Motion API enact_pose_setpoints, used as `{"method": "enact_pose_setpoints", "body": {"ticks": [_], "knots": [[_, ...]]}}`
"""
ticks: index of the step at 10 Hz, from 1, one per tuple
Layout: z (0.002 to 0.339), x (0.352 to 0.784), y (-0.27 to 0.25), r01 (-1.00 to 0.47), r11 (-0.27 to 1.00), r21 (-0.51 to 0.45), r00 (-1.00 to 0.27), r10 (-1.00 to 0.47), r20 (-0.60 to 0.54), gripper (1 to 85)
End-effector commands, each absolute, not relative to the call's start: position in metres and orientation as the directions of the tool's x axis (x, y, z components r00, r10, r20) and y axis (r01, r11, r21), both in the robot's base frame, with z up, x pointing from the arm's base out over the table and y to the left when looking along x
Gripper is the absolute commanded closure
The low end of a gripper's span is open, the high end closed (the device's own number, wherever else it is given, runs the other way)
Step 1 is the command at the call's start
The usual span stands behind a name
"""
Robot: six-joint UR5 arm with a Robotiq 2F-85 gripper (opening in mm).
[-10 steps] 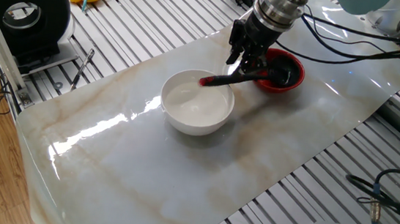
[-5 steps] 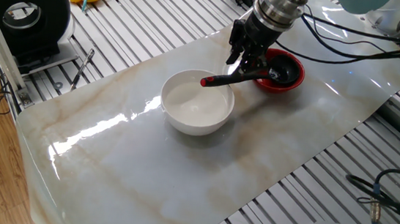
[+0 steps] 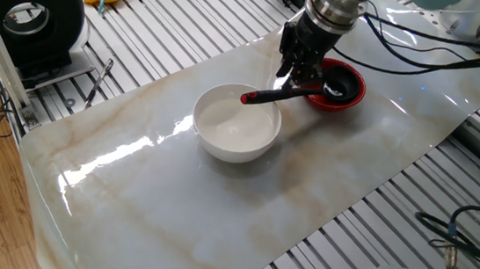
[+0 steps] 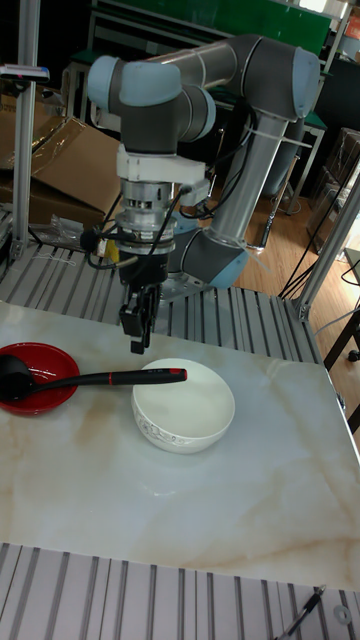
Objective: Scoop water with a large spoon from one bowl to another
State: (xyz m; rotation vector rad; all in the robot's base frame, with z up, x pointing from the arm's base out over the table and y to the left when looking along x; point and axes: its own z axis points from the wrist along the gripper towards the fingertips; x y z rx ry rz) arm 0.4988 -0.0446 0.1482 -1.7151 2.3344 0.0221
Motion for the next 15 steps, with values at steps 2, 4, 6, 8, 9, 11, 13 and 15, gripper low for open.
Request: {"method": "enact_pose_setpoints", "body": {"ticks": [2, 4, 6, 8, 9, 11, 13, 15], "knots": [[0.163, 0.478, -0.078, -0.877, 0.467, -0.109, -0.461, -0.884, -0.082, 84.3], [0.164, 0.482, -0.093, -0.855, 0.497, -0.149, -0.496, -0.867, -0.047, 84.3], [0.165, 0.490, -0.090, -0.850, 0.498, -0.169, -0.494, -0.867, -0.071, 84.3], [0.166, 0.489, -0.088, -0.853, 0.495, -0.167, -0.490, -0.869, -0.074, 84.3], [0.168, 0.486, -0.079, -0.850, 0.504, -0.152, -0.496, -0.864, -0.090, 84.3], [0.180, 0.486, -0.055, -0.833, 0.536, -0.134, -0.528, -0.844, -0.094, 84.3], [0.195, 0.493, -0.032, -0.813, 0.562, -0.152, -0.556, -0.827, -0.084, 84.3], [0.195, 0.491, -0.043, -0.812, 0.559, -0.170, -0.560, -0.827, -0.045, 84.3]]}}
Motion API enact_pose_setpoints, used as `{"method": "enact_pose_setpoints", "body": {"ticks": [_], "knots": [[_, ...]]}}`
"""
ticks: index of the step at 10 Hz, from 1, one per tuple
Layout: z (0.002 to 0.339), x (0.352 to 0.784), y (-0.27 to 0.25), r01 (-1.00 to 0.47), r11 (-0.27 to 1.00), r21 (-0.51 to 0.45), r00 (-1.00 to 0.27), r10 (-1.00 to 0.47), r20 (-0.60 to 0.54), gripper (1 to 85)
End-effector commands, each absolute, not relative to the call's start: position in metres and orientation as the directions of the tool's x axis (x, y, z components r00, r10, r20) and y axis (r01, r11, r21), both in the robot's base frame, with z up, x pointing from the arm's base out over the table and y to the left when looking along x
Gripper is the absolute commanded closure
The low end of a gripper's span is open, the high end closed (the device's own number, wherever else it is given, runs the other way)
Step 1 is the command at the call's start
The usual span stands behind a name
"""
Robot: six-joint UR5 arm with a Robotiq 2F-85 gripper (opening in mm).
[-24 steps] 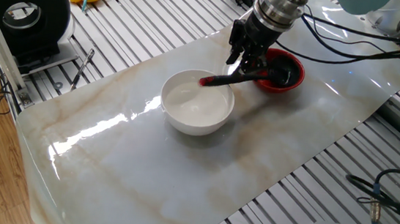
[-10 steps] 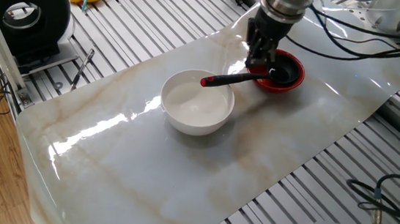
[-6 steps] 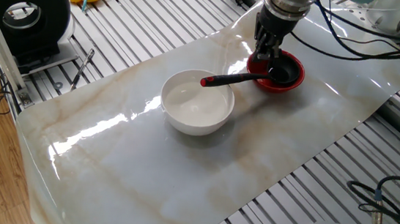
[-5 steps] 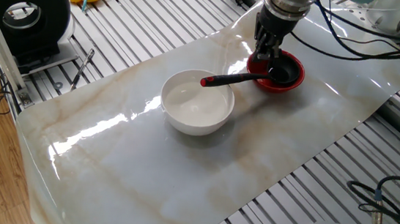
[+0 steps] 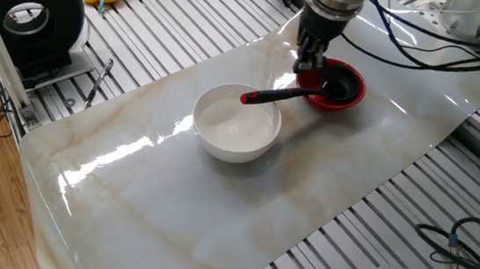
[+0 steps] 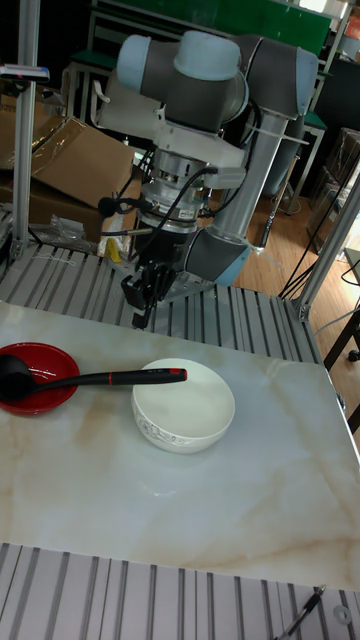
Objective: Scoop water with a large spoon from one bowl to another
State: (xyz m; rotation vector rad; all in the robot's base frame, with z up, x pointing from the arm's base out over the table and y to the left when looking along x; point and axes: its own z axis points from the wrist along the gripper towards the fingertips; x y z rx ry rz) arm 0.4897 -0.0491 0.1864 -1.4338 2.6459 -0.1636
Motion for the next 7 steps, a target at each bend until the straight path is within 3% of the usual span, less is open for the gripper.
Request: {"method": "enact_pose_setpoints", "body": {"ticks": [1, 7], "knots": [[0.1943, 0.4895, -0.0393, -0.810, 0.566, -0.155, -0.565, -0.823, -0.052, 84.3], [0.1951, 0.4872, -0.0380, -0.780, 0.610, -0.137, -0.607, -0.792, -0.066, 84.3]]}}
